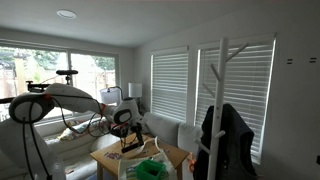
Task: Take the remote control out of the green box then put it on the table
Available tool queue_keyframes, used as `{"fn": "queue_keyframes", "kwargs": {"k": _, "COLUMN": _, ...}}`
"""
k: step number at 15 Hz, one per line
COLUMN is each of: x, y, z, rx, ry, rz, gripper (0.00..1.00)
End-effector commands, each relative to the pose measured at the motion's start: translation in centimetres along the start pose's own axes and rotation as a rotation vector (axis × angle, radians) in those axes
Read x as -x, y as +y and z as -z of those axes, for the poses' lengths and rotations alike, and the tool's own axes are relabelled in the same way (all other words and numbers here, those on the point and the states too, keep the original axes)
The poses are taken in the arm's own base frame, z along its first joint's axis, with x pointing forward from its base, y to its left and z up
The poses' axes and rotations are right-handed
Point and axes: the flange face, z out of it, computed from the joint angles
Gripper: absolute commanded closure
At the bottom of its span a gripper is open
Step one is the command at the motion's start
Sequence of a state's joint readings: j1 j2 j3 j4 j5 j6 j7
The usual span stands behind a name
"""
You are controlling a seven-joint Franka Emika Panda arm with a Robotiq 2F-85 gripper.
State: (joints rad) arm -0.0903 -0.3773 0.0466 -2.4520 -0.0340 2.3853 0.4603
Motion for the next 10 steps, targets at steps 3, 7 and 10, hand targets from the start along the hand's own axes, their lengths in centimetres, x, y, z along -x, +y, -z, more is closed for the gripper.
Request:
{"fn": "queue_keyframes", "kwargs": {"k": 3, "x": 7.7, "y": -10.5, "z": -1.7, "rx": 0.012, "ry": -0.011, "rz": 0.331, "gripper": 0.95}}
{"fn": "queue_keyframes", "kwargs": {"k": 7, "x": 10.4, "y": -15.8, "z": -3.3, "rx": 0.063, "ry": 0.052, "rz": 0.556, "gripper": 0.95}}
{"fn": "queue_keyframes", "kwargs": {"k": 10, "x": 11.6, "y": -17.9, "z": -4.8, "rx": 0.096, "ry": 0.125, "rz": 0.727, "gripper": 0.95}}
